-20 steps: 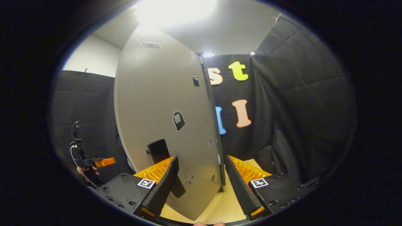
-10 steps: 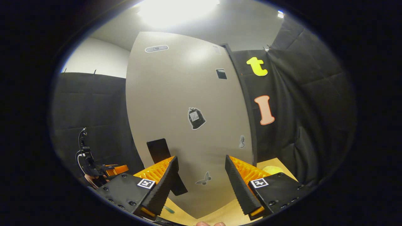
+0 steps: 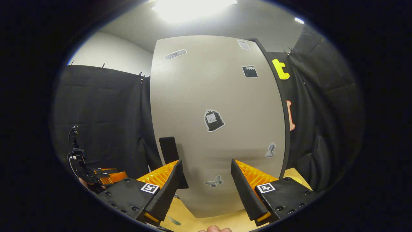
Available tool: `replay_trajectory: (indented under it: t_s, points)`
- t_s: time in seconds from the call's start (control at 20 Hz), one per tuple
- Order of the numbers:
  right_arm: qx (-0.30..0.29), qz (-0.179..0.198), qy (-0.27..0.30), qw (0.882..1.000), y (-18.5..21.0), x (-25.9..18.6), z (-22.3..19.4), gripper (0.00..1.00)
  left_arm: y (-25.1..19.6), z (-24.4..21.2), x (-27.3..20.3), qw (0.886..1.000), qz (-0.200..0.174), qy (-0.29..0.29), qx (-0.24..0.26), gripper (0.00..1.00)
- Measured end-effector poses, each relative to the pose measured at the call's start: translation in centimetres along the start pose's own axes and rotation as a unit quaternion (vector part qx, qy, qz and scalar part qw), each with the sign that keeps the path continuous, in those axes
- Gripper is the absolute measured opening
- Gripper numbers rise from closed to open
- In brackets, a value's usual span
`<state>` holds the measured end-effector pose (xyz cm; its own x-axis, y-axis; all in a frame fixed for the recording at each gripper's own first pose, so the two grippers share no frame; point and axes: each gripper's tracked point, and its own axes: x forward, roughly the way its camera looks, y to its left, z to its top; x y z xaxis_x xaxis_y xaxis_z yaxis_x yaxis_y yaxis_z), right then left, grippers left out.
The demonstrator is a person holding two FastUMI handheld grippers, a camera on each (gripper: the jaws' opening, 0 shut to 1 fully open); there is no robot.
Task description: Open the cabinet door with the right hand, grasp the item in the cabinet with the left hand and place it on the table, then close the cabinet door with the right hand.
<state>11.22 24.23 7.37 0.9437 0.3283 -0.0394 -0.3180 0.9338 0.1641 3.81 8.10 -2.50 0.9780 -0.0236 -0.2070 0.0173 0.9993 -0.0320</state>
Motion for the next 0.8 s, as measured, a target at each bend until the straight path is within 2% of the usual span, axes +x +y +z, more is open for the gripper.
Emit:
replay_trajectory:
  t_s: [0.05, 0.1, 0.15, 0.3, 0.4, 0.45, 0.55, 0.6, 0.65, 0.75, 0.8]
  points:
    - [0.004, -0.005, 0.001, 1.0, -0.5, 0.0, -0.1, 0.94, -0.7, 0.4, -0.2, 1.0, -0.008, -0.006, 0.001, 0.95]
    - [0.002, -0.013, 0.002, 1.0, -0.9, 0.0, -0.2, 0.95, -1.4, 0.8, -0.5, 1.0, -0.018, -0.013, 0.003, 0.93]
    - [-0.006, -0.025, 0.005, 1.0, -0.9, -0.1, -0.2, 0.92, -2.2, 1.0, -0.5, 0.999, -0.029, -0.019, 0.006, 0.94]
    - [-0.032, -0.063, 0.007, 0.997, -3.0, -0.9, 0.4, 0.92, -4.2, 0.8, -0.2, 0.998, -0.051, -0.018, 0.017, 0.93]
    - [-0.03, -0.079, 0.005, 0.996, -4.8, -1.2, 0.7, 0.95, -4.3, 0.4, 0.3, 0.999, -0.027, -0.006, 0.017, 0.95]
    - [-0.027, -0.083, 0.003, 0.996, -5.4, -1.5, 0.9, 0.95, -5.1, -0.1, 0.6, 1.0, -0.03, -0.001, 0.008, 0.92]
    - [-0.031, -0.082, -0.009, 0.996, -6.8, -1.6, 2.0, 0.92, -7.0, 0.2, 1.3, 0.999, -0.043, -0.006, -0.019, 0.94]
    - [-0.034, -0.085, -0.011, 0.996, -7.8, -1.3, 2.4, 0.99, -7.4, 0.6, 1.5, 0.999, -0.043, -0.008, -0.029, 0.94]
    - [-0.035, -0.088, -0.008, 0.995, -8.8, -1.1, 2.8, 0.95, -7.7, 1.2, 1.6, 0.999, -0.04, -0.012, -0.034, 0.93]
    - [-0.037, -0.088, -0.017, 0.995, -10.4, -0.7, 4.3, 0.92, -8.4, 2.4, 1.8, 0.999, -0.035, -0.022, -0.03, 0.93]
    - [-0.034, -0.086, -0.026, 0.995, -11.1, -0.6, 5.2, 0.95, -8.6, 3.1, 1.8, 0.999, -0.026, -0.029, -0.025, 0.94]
